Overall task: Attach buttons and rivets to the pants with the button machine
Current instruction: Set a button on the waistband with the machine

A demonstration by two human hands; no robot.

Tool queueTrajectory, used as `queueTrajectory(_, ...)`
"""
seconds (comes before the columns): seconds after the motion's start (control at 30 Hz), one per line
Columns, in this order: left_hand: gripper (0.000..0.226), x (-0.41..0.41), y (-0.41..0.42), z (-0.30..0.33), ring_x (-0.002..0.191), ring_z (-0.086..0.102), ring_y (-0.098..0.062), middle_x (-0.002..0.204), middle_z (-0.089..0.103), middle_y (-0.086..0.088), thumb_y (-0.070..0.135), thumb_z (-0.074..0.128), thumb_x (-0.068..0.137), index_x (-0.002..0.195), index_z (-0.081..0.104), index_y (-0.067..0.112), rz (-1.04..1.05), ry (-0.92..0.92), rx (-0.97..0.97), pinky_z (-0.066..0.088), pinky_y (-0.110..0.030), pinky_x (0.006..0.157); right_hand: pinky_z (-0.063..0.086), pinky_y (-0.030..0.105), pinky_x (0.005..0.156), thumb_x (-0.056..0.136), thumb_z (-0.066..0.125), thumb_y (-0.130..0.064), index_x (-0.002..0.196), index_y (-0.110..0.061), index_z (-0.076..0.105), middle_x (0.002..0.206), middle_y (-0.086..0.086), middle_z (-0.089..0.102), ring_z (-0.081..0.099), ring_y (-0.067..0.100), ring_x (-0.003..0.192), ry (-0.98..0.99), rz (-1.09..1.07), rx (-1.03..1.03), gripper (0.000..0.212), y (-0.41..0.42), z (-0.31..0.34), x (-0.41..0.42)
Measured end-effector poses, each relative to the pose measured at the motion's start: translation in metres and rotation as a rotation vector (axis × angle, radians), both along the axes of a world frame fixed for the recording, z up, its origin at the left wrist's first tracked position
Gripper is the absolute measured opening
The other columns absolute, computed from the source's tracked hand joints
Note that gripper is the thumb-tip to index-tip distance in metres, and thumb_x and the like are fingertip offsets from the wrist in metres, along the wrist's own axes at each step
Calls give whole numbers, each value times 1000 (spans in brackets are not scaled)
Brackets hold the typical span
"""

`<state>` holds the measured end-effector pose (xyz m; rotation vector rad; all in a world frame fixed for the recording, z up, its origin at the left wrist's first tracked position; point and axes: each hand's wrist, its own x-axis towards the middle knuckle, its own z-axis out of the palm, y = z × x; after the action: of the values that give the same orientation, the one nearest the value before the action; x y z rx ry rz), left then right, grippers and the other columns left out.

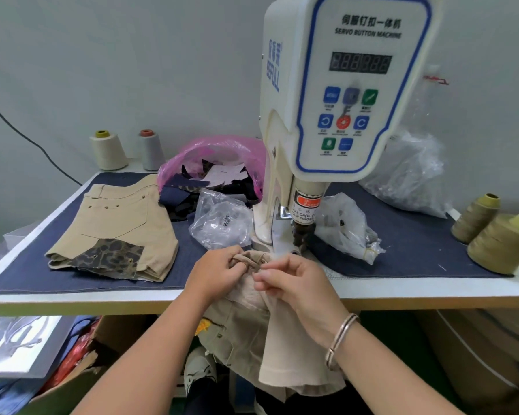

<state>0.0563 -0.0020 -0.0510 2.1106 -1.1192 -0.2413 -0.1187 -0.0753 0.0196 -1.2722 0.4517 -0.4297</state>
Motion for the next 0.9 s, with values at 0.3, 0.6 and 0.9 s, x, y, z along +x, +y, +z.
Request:
queueTrajectory(0.3,16,-2,-1,1,67,54,-12,62,57,6,39,45,73,62,48,27,12,1,-3,39,-33,60,55,20,60,71,65,6,65,-10,71,69,10,68,66,15,63,-42,-133,241,17,-58,-8,-32)
queueTrajectory(0.6,19,-2,-1,3,62,49,-12,57,53,7,38,47,74,60,45,26,21,12,-6,37,-32,59,54,18,63,84,63,1,74,-12,77,75,10,72,68,14,68,75,-88,12,21,-82,-13,-9)
queueTrajectory(0.9,18,-2,-2,1,63,48,-14,58,52,6,36,46,73,61,45,23,36,9,-3,37,-33,59,54,18,62,83,63,5,87,-7,73,76,10,73,70,14,69,64,-122,37,16,-86,-19,-4)
